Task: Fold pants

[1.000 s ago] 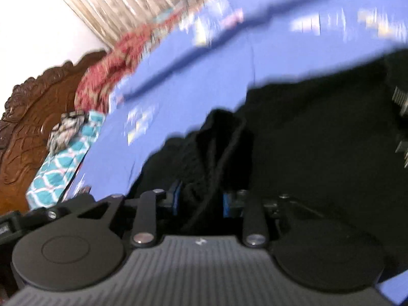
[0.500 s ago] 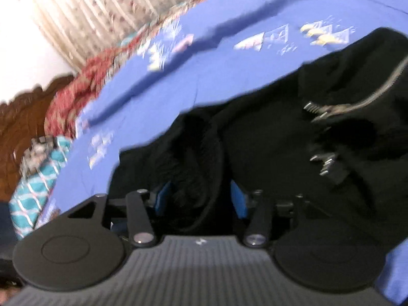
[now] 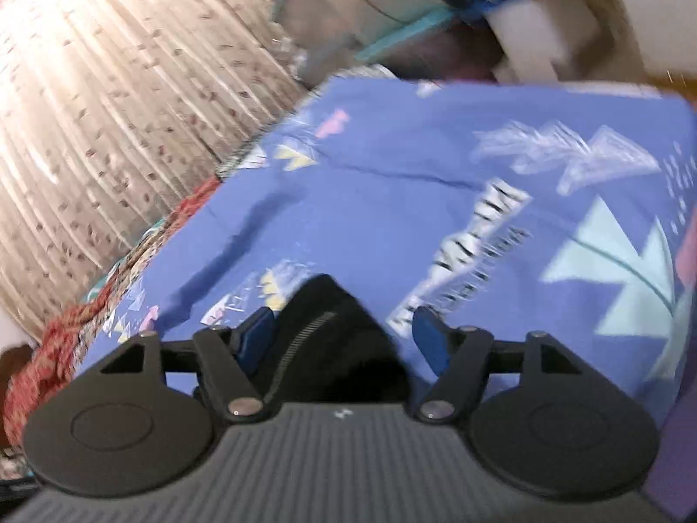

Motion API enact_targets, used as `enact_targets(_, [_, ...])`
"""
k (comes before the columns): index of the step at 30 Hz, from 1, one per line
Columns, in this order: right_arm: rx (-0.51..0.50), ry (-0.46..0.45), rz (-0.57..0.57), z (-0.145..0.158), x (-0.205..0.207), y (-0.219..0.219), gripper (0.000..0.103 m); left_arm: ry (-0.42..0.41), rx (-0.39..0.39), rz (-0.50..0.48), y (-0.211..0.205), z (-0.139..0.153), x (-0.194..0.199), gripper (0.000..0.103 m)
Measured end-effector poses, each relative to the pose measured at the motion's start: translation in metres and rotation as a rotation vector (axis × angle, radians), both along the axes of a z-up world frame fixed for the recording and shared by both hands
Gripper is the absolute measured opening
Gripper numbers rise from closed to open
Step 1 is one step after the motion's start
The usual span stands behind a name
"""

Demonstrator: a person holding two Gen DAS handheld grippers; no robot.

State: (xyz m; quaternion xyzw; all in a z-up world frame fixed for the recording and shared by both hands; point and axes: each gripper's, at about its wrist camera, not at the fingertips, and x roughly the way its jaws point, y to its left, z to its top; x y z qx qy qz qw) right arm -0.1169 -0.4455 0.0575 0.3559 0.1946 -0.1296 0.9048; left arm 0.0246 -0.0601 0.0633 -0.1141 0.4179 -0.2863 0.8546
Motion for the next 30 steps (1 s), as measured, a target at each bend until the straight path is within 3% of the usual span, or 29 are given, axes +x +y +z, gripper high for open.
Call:
enact_targets(2, [0.031,0.016,0.003,-0.009,0.001,-0.005,0.073,0.071,-0.003,-0.036,-0.016,-0.019,0.009,0.022])
enact_targets(4, [0.056,0.025,0.030,-0.016,0.003,-0.007,0.073,0.118,0.088,-0.056,-0.029,-0.043,0.011,0.015])
enact_targets(6, [0.070,0.042,0.055,-0.020,0.007,-0.002,0.068,0.098,0.121,-0.053,-0.034,-0.052,0.009,0.015])
enact_targets(8, [0.061,0.080,0.078,-0.023,0.014,0.003,0.034,0.152,0.108,-0.034,-0.031,-0.049,0.015,0.015])
enact_targets(9, [0.053,0.095,0.087,-0.021,0.017,0.003,0.023,0.172,0.104,-0.037,-0.029,-0.047,0.017,0.015])
enact_targets(12, [0.012,0.088,0.118,-0.011,0.016,0.011,0.017,0.178,0.107,-0.027,-0.025,-0.030,0.014,0.015])
enact_targets(16, [-0.148,0.034,0.190,0.014,0.010,0.040,0.017,0.056,-0.027,-0.032,-0.018,0.023,-0.002,0.019])
enact_targets(17, [-0.193,0.013,0.230,0.021,0.008,0.052,0.016,0.023,-0.064,-0.054,-0.021,0.040,-0.004,0.028])
enact_targets(18, [-0.227,-0.008,0.273,0.026,0.007,0.064,0.016,0.000,-0.076,-0.071,-0.026,0.051,-0.005,0.044])
enact_targets(19, [-0.271,-0.026,0.322,0.030,0.006,0.079,0.016,-0.021,-0.071,-0.093,-0.033,0.062,-0.006,0.054])
enact_targets(21, [-0.345,-0.039,0.392,0.034,0.008,0.104,0.016,-0.017,-0.044,-0.164,-0.055,0.072,-0.003,0.083])
enact_targets(24, [-0.454,-0.050,0.468,0.036,0.009,0.135,0.016,0.033,0.043,-0.251,-0.094,0.070,0.009,0.089])
enact_targets(26, [-0.466,-0.048,0.487,0.035,0.008,0.144,0.016,0.056,0.104,-0.290,-0.117,0.063,0.016,0.093])
enact_targets(28, [-0.467,-0.051,0.495,0.037,0.007,0.148,0.016,0.077,0.155,-0.300,-0.137,0.054,0.021,0.075])
enact_targets(29, [-0.473,-0.054,0.503,0.039,0.006,0.150,0.016,0.076,0.177,-0.308,-0.141,0.051,0.021,0.039])
enact_targets(30, [-0.478,-0.057,0.512,0.041,0.003,0.152,0.016,0.076,0.174,-0.317,-0.139,0.052,0.021,0.027])
